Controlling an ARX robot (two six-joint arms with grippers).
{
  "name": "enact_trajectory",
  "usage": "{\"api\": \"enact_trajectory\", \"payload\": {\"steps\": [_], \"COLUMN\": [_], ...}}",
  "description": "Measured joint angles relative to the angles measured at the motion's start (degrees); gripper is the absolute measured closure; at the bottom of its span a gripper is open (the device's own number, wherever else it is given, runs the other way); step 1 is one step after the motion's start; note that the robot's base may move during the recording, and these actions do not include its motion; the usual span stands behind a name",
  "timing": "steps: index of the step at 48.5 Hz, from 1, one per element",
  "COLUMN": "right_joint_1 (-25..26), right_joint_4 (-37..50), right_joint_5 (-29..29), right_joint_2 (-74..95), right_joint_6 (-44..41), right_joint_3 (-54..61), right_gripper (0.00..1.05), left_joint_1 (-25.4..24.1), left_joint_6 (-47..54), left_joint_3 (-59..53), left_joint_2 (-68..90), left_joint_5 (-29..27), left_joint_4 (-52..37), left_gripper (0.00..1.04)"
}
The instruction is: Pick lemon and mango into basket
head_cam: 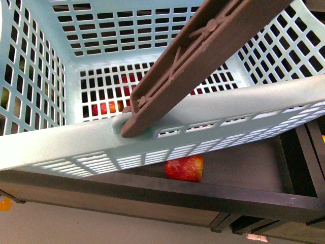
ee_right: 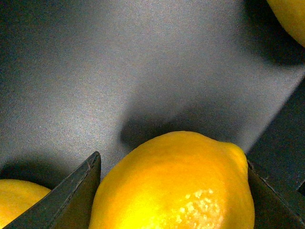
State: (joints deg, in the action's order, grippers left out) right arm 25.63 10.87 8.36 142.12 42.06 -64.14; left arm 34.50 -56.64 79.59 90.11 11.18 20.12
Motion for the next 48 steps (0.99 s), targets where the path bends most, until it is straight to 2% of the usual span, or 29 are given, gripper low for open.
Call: {"api": "enact_trajectory", "payload": {"steps": [16,34,43,48], "right_joint_1": [0.9,4.0,4.2,1.8], "right_joint_4": [0.3,3.6,1.6,0.2], "right_joint_5": [-2.0,-13.9,-24.8,-28.1], "right_joint_2": [-3.8,-25.0,-48.4,-60.6], "right_joint_6": [-0.4,-6.8,-10.1,-11.0], "right_joint_3": [2.6,12.0,17.4,18.5], "right_gripper": [0.31,0.32,0.32,0.32], "left_joint_1": [0.0,0.0,0.0,0.0], "left_joint_6": [0.0,0.0,0.0,0.0], "left_joint_3": [0.0,0.0,0.0,0.0], "left_joint_2": [0.0,0.0,0.0,0.0], "left_joint_5": [0.0,0.0,0.0,-0.1], "left_joint_4": [0.0,0.0,0.0,0.0], "left_gripper": [1.0,1.0,1.0,1.0]}}
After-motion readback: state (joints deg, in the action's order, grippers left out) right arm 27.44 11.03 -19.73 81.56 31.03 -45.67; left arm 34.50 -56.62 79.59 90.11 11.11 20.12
